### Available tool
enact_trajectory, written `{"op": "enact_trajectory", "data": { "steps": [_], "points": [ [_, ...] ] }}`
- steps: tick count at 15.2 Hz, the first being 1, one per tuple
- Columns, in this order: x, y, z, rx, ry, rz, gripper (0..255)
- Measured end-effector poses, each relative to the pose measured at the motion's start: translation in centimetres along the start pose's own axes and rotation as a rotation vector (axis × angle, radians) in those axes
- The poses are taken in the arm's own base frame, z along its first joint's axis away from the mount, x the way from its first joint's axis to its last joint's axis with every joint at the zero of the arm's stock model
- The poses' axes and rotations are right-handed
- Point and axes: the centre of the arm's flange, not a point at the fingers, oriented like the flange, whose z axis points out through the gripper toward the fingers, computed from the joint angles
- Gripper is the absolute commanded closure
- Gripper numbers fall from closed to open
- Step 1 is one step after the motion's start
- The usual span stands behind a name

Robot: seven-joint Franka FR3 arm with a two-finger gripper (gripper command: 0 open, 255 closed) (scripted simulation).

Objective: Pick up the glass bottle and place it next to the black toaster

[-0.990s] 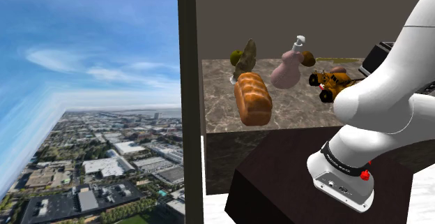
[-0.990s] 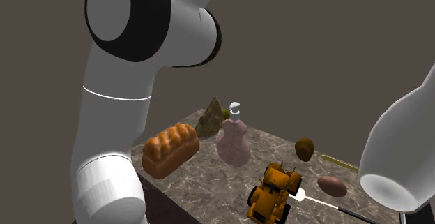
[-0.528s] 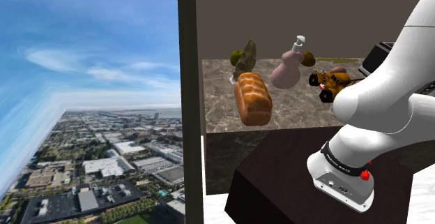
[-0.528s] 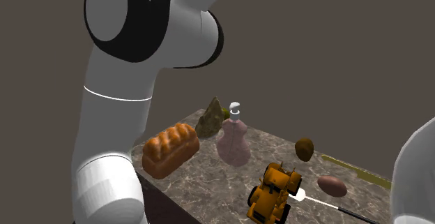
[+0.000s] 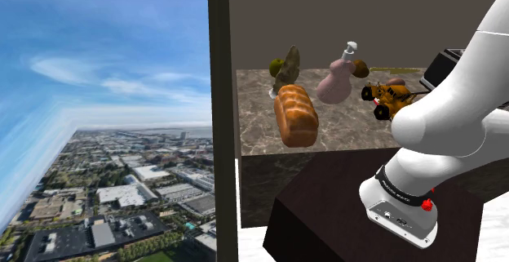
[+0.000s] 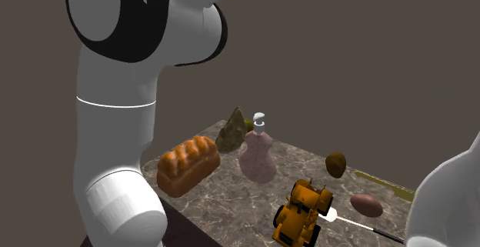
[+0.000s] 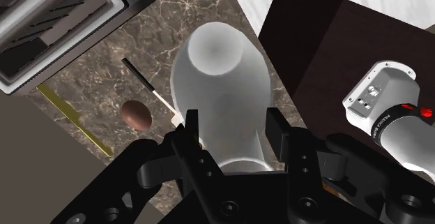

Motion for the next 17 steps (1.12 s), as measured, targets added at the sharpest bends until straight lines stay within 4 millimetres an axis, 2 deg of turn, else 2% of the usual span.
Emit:
{"op": "enact_trajectory", "data": {
  "steps": [17],
  "points": [
    [-1.0, 0.0, 9.1, 0.000, 0.000, 0.000, 255]
  ]
}}
